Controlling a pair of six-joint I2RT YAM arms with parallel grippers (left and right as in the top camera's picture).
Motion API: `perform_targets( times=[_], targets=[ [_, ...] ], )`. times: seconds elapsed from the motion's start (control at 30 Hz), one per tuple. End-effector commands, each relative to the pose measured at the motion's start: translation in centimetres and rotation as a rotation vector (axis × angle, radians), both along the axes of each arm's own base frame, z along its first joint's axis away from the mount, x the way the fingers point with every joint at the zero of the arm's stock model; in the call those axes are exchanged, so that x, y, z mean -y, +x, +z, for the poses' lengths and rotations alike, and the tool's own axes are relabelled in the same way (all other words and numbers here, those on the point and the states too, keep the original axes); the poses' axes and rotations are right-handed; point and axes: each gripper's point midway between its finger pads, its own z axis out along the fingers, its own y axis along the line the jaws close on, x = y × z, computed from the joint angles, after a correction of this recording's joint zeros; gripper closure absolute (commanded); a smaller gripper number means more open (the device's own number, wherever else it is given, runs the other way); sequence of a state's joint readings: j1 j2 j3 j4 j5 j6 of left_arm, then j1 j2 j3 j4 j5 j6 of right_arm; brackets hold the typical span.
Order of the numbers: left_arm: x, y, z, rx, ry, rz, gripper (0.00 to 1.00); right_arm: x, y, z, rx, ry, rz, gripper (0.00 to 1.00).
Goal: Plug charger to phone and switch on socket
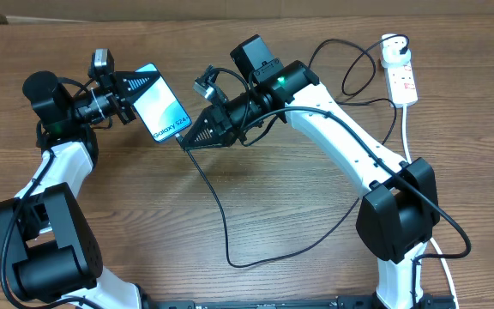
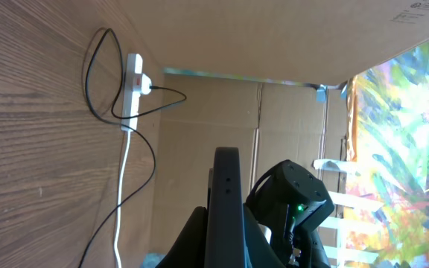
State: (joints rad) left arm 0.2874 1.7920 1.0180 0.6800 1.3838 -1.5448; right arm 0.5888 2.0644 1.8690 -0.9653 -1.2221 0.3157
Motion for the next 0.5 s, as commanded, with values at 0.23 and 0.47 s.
perform_targets(
  times=[0.23,0.47],
  targets=[
    [0.49,-0.36,1.09,0.026,0.004,-0.03,0.96,0.02,-0.08,0.93,0.011,0.011,-0.007,0.96],
    [0.47,-0.35,1.1,0.022,0.003,-0.03,0.96,0.16,-0.05,0.48,0.007,-0.017,-0.018,0.96]
  ],
)
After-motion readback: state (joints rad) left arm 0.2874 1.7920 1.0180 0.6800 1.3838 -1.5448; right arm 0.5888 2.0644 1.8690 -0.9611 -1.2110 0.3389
